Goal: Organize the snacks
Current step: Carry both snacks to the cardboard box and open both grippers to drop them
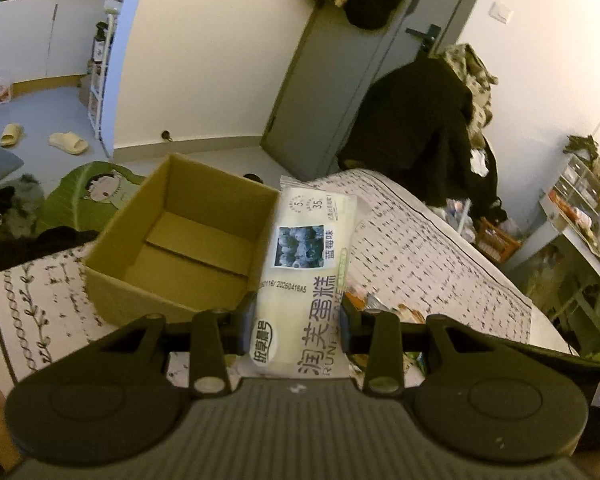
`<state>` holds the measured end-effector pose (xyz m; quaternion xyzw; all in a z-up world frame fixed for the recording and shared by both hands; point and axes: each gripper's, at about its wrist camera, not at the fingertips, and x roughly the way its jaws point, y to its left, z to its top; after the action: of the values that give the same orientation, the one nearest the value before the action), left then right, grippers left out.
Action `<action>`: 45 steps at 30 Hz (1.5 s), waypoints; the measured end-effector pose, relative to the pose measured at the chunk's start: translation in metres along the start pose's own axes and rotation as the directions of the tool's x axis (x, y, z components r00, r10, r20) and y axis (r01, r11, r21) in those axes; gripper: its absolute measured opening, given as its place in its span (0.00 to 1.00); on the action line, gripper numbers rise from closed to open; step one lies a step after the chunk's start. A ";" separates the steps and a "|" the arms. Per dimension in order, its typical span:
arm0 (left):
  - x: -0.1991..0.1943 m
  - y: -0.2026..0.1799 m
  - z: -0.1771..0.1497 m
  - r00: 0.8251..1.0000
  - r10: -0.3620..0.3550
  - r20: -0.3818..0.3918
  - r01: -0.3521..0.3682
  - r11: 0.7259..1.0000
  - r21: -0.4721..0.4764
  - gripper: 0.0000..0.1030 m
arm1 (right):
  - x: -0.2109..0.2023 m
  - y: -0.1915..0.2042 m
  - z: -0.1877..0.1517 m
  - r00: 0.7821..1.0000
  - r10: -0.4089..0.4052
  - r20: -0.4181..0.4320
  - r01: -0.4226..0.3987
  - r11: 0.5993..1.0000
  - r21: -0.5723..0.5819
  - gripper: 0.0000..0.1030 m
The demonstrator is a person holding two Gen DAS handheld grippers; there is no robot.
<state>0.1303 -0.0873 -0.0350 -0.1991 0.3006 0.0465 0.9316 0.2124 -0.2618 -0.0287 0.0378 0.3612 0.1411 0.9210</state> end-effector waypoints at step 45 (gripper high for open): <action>0.061 0.088 0.042 0.977 0.212 0.023 -0.208 0.970 -0.127 0.49 | 0.075 0.082 0.035 0.954 0.297 0.047 -0.300 0.949 0.100 0.28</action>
<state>0.1848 0.0081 -0.0692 -0.2226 0.2995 0.1671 0.9126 0.2691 -0.1610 -0.0381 0.1429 0.3435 0.2589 0.8914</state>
